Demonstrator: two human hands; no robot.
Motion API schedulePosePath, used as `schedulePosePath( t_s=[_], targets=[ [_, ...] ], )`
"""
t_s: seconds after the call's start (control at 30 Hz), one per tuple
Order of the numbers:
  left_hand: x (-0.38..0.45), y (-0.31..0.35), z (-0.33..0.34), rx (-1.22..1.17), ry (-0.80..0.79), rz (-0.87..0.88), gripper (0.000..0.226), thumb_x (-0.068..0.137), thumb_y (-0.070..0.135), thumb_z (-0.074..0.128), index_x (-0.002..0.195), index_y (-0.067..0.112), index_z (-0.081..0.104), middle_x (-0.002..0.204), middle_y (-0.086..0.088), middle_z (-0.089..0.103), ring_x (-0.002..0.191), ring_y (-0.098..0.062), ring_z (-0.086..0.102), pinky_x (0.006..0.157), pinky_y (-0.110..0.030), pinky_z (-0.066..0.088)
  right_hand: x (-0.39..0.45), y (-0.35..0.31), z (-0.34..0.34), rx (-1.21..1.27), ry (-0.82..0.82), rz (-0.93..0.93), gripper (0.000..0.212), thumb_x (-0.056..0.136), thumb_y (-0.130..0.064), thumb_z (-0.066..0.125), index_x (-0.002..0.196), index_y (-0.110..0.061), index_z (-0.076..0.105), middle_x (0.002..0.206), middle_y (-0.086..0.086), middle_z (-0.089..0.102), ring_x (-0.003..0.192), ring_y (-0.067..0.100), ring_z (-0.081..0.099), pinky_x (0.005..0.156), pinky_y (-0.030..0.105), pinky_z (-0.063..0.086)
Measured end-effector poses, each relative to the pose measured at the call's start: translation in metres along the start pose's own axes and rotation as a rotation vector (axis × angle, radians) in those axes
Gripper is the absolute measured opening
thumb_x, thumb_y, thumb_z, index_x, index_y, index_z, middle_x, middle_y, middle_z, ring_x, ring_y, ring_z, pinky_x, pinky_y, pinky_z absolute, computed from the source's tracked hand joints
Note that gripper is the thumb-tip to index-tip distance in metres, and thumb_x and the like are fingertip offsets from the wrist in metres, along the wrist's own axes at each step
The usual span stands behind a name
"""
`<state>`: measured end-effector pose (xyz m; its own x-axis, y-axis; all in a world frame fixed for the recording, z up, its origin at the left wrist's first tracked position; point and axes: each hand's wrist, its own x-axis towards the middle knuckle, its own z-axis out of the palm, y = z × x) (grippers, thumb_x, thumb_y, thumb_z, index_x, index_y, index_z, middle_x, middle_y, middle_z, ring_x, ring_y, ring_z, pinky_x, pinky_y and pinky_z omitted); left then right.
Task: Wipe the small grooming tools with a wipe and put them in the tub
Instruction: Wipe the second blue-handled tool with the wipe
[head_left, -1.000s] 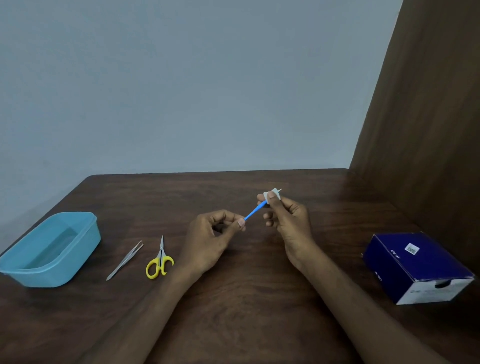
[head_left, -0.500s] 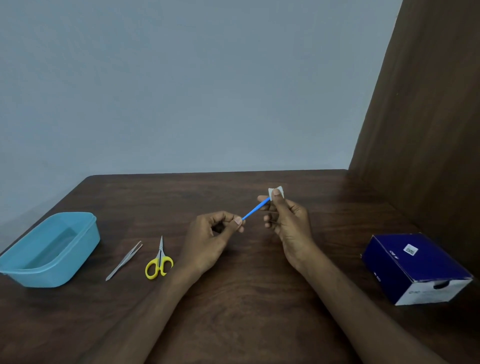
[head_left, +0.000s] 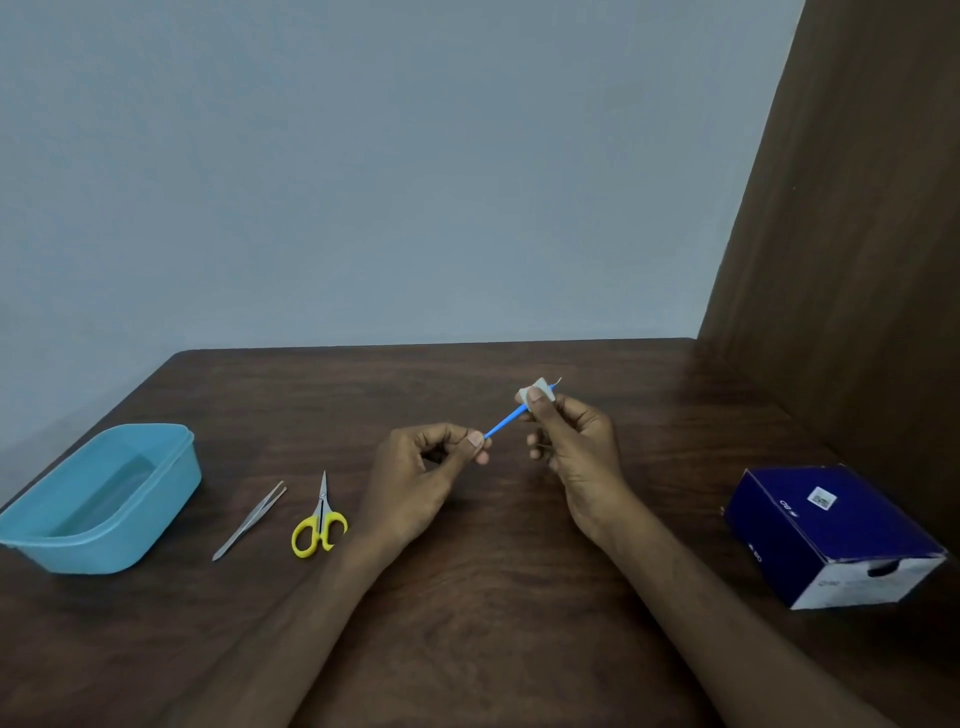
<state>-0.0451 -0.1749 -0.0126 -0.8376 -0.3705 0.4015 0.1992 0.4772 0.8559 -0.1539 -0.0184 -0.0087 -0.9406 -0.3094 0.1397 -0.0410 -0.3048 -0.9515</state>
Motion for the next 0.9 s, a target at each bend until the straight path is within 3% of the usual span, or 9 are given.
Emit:
schedulePosePath(
  t_s=[0.07, 0.23, 0.43, 0.57, 0.77, 0.9],
  targets=[
    [0.0, 0.001, 0.0, -0.004, 0.003, 0.006, 0.024, 0.101, 0.026, 0.073, 0.08, 0.023, 0.083, 0.087, 0.011, 0.082, 0.091, -0.012, 0.078, 0.087, -0.039, 0.057, -0.001, 0.002, 0.0, -0.018, -0.02, -0.015, 0.014, 0.091, -0.025, 0.083, 0.098, -0.013, 0.083, 0.081, -0.001, 0.072, 0.061, 0.01, 0.053, 0.057, 0.026, 0.045],
    [-0.002, 0.004, 0.0, 0.012, -0.006, 0.019, 0.024, 0.101, 0.028, 0.072, 0.079, 0.024, 0.082, 0.085, 0.01, 0.082, 0.088, -0.012, 0.077, 0.087, -0.041, 0.058, -0.006, 0.008, 0.004, -0.08, -0.124, -0.03, 0.023, 0.089, -0.015, 0.084, 0.112, -0.013, 0.078, 0.087, 0.0, 0.078, 0.062, 0.006, 0.057, 0.059, 0.023, 0.048],
    [-0.002, 0.005, -0.001, -0.018, -0.038, 0.01, 0.025, 0.104, 0.028, 0.069, 0.084, 0.023, 0.083, 0.089, 0.009, 0.082, 0.093, -0.014, 0.078, 0.092, -0.046, 0.059, -0.009, 0.01, 0.009, -0.097, -0.184, -0.021, 0.016, 0.093, -0.016, 0.08, 0.107, -0.009, 0.08, 0.084, 0.007, 0.075, 0.065, 0.007, 0.059, 0.062, 0.022, 0.049],
    [-0.003, 0.007, -0.001, -0.035, -0.082, 0.013, 0.02, 0.103, 0.023, 0.069, 0.09, 0.02, 0.084, 0.094, 0.008, 0.083, 0.098, -0.011, 0.078, 0.096, -0.038, 0.059, -0.008, 0.008, 0.006, -0.096, -0.192, -0.01, 0.014, 0.096, -0.019, 0.077, 0.099, -0.006, 0.08, 0.077, 0.01, 0.075, 0.064, 0.009, 0.059, 0.062, 0.021, 0.048],
    [-0.003, 0.004, -0.002, -0.057, -0.087, 0.013, 0.022, 0.104, 0.021, 0.068, 0.088, 0.02, 0.083, 0.09, 0.003, 0.082, 0.093, -0.019, 0.077, 0.088, -0.038, 0.056, -0.011, 0.007, 0.008, -0.036, -0.248, 0.05, 0.019, 0.089, -0.011, 0.083, 0.108, -0.013, 0.079, 0.095, 0.015, 0.079, 0.083, 0.026, 0.068, 0.069, 0.028, 0.051],
    [-0.004, 0.008, -0.002, -0.076, -0.098, 0.006, 0.023, 0.104, 0.021, 0.068, 0.088, 0.019, 0.084, 0.09, 0.002, 0.082, 0.093, -0.02, 0.077, 0.09, -0.039, 0.056, -0.012, 0.004, 0.007, -0.075, -0.254, 0.031, 0.014, 0.09, -0.014, 0.083, 0.103, -0.012, 0.08, 0.091, 0.013, 0.079, 0.076, 0.017, 0.068, 0.067, 0.025, 0.05]
  ],
)
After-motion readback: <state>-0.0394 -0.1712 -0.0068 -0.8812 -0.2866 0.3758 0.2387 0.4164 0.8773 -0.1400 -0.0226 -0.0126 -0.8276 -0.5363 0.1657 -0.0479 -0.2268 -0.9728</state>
